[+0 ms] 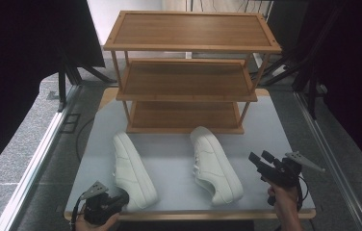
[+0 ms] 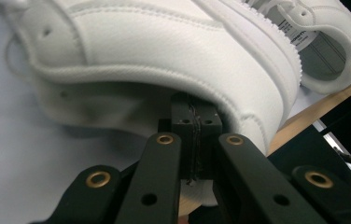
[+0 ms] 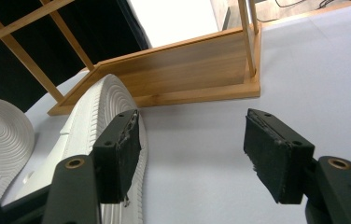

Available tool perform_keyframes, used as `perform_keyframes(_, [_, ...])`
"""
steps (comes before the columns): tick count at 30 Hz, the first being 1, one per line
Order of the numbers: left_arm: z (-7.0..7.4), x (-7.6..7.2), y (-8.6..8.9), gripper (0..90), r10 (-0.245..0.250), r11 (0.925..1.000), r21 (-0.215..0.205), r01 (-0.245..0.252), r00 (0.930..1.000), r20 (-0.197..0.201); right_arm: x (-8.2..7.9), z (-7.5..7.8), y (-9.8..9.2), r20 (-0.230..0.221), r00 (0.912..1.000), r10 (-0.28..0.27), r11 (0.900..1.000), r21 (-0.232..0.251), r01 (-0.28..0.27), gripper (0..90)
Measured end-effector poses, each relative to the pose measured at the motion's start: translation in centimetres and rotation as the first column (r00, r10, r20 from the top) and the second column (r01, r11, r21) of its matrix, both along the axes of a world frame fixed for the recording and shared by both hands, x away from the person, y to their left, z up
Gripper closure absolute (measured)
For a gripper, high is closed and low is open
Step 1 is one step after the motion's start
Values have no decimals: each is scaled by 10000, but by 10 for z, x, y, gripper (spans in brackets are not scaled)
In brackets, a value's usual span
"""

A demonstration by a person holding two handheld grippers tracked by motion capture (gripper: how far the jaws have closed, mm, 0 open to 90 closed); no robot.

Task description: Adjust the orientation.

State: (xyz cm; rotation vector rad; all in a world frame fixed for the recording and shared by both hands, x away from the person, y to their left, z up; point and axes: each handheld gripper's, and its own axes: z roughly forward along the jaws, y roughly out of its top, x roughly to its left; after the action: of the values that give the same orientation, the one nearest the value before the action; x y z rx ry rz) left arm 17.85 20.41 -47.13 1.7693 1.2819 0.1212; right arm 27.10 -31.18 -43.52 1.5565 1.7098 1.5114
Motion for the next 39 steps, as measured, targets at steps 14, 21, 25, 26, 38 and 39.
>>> perform_keyframes(14, [8, 7, -16, 892, -428, 9988, 250, 424, 9990, 161, 1, -2, 0, -124, 9999, -22, 10000, 3, 22, 360])
perform_keyframes(21, [13, 12, -22, 891, -525, 9985, 192, 519, 9982, 303, 1, -2, -1, -157, 9998, -100, 9999, 23, 100, 361])
perform_keyframes(25, [16, 14, -26, 890, -588, 9981, 191, 581, 9976, 364, 1, -2, -1, -159, 9998, -101, 9999, 18, 101, 361])
perform_keyframes(26, [17, 16, -27, 890, -627, 9979, 193, 620, 9973, 384, 1, -2, -1, -161, 9998, -99, 9999, 18, 100, 361])
perform_keyframes(38, [34, 46, -59, 880, -1163, 9932, 160, 1154, 9900, 800, 1, -3, -2, -199, 9996, -207, 9998, 62, 209, 360])
perform_keyframes(39, [35, 50, -63, 880, -1253, 9921, 204, 1240, 9887, 824, 1, -3, -2, -192, 9996, -193, 9998, 39, 194, 360])
